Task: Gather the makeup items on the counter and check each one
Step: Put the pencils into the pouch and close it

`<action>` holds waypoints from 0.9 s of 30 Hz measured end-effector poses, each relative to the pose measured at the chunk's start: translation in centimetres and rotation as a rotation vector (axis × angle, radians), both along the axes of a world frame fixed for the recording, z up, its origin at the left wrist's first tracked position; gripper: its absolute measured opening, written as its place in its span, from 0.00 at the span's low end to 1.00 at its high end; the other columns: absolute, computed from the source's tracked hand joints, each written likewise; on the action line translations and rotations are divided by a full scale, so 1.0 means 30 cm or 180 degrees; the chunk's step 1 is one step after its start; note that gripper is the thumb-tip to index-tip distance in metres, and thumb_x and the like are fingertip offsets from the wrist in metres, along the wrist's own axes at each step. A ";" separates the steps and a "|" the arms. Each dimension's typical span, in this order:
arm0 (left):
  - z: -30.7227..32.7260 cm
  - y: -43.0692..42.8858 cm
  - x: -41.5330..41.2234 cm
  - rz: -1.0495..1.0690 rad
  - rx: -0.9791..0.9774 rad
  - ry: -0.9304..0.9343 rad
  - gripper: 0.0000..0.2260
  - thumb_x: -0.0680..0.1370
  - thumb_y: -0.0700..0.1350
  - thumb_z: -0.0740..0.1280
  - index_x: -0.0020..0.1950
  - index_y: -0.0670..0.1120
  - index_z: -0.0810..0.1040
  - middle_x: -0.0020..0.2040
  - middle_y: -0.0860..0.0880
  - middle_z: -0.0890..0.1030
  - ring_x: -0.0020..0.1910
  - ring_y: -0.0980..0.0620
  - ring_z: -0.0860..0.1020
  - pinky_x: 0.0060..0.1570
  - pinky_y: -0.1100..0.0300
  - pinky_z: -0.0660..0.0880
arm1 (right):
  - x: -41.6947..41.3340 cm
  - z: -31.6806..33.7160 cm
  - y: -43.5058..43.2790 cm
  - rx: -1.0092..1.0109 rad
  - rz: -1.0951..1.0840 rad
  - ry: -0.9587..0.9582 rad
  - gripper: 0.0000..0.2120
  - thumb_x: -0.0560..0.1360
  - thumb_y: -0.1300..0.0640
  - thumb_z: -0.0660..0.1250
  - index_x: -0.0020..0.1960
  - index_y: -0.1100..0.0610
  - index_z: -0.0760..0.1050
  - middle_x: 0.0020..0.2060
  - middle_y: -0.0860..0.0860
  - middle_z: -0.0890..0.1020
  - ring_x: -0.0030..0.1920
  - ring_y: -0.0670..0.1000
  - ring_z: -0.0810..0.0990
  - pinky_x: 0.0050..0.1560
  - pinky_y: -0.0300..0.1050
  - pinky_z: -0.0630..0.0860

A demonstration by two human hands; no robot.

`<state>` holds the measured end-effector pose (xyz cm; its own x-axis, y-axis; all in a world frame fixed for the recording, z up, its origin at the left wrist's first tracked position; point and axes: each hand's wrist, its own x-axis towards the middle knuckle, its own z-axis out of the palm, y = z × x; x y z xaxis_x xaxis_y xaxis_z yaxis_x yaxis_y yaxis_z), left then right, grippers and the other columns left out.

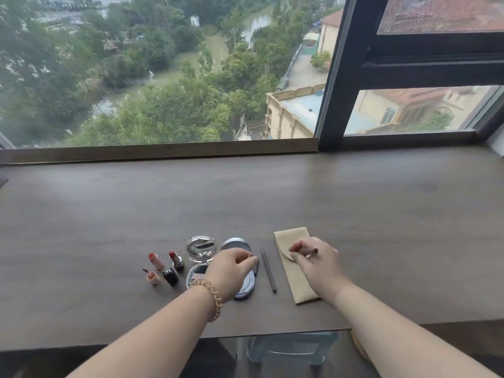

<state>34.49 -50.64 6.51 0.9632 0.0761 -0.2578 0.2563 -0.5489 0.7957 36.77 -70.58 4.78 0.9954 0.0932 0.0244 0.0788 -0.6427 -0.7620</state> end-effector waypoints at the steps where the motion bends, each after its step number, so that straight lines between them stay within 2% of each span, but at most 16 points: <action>1: -0.011 -0.016 0.003 0.0010 0.0114 -0.0013 0.06 0.74 0.48 0.69 0.45 0.46 0.82 0.34 0.53 0.79 0.33 0.56 0.75 0.38 0.64 0.72 | -0.006 -0.013 0.002 -0.0391 0.0152 -0.0230 0.05 0.69 0.55 0.68 0.41 0.44 0.78 0.39 0.43 0.81 0.45 0.51 0.79 0.48 0.51 0.73; 2: -0.025 -0.030 0.008 -0.0028 0.0326 0.0000 0.07 0.73 0.50 0.71 0.45 0.47 0.82 0.36 0.53 0.80 0.35 0.55 0.77 0.41 0.62 0.73 | -0.009 -0.025 0.005 -0.0758 0.0310 -0.0427 0.06 0.69 0.52 0.67 0.44 0.45 0.79 0.41 0.43 0.81 0.47 0.51 0.79 0.48 0.49 0.72; 5: -0.059 -0.064 0.014 -0.0182 0.1041 -0.0014 0.12 0.71 0.54 0.71 0.50 0.50 0.81 0.45 0.53 0.82 0.47 0.53 0.79 0.49 0.61 0.74 | -0.018 -0.065 0.018 -0.1469 0.0765 -0.0549 0.22 0.64 0.44 0.66 0.58 0.47 0.77 0.49 0.44 0.81 0.57 0.52 0.76 0.55 0.50 0.68; 6: -0.070 -0.072 0.015 -0.0207 0.1193 -0.0052 0.13 0.71 0.55 0.70 0.53 0.51 0.79 0.47 0.53 0.82 0.50 0.52 0.79 0.51 0.60 0.74 | -0.020 -0.076 0.026 -0.1625 0.0910 -0.0477 0.27 0.64 0.43 0.66 0.63 0.47 0.74 0.53 0.45 0.80 0.62 0.52 0.73 0.59 0.52 0.66; 8: -0.094 -0.087 0.022 -0.0277 0.1424 -0.0125 0.15 0.72 0.56 0.68 0.55 0.52 0.76 0.50 0.53 0.82 0.52 0.51 0.79 0.52 0.57 0.75 | -0.019 -0.103 0.043 -0.1838 0.1176 -0.0268 0.34 0.67 0.42 0.65 0.71 0.47 0.64 0.63 0.44 0.74 0.71 0.51 0.62 0.68 0.52 0.55; 11: -0.127 -0.104 0.038 -0.0471 0.1825 -0.0216 0.14 0.74 0.57 0.65 0.54 0.51 0.72 0.50 0.51 0.82 0.52 0.48 0.80 0.49 0.55 0.75 | -0.008 -0.133 0.056 -0.2041 0.1295 -0.0141 0.36 0.71 0.41 0.62 0.75 0.46 0.53 0.73 0.43 0.63 0.76 0.49 0.48 0.70 0.49 0.42; 15: -0.160 -0.135 0.045 -0.0758 0.2501 -0.0341 0.12 0.76 0.56 0.62 0.53 0.49 0.72 0.50 0.48 0.82 0.53 0.46 0.79 0.48 0.55 0.71 | 0.006 -0.163 0.054 -0.2117 0.1241 -0.0117 0.34 0.74 0.41 0.60 0.76 0.47 0.51 0.75 0.44 0.59 0.76 0.48 0.43 0.70 0.49 0.38; 22: -0.206 -0.143 0.049 -0.0820 0.2755 -0.0393 0.12 0.77 0.56 0.61 0.52 0.49 0.73 0.50 0.48 0.81 0.53 0.47 0.76 0.48 0.55 0.70 | 0.007 -0.227 0.056 -0.2121 0.1270 -0.0353 0.33 0.72 0.41 0.60 0.74 0.49 0.59 0.72 0.45 0.67 0.77 0.52 0.49 0.69 0.51 0.39; 25: -0.218 -0.142 0.053 -0.0828 0.2782 -0.0441 0.11 0.77 0.56 0.61 0.50 0.49 0.72 0.50 0.49 0.82 0.53 0.47 0.76 0.48 0.55 0.70 | 0.001 -0.234 0.067 -0.2365 0.1199 -0.0369 0.31 0.67 0.38 0.58 0.67 0.50 0.71 0.63 0.45 0.78 0.72 0.53 0.65 0.68 0.53 0.50; 27: -0.223 -0.142 0.055 -0.0820 0.2773 -0.0437 0.11 0.77 0.56 0.61 0.50 0.49 0.72 0.50 0.49 0.82 0.53 0.48 0.76 0.48 0.55 0.70 | -0.002 -0.247 0.072 -0.2401 0.1105 -0.0423 0.31 0.66 0.37 0.56 0.65 0.50 0.73 0.60 0.46 0.80 0.70 0.54 0.69 0.66 0.53 0.54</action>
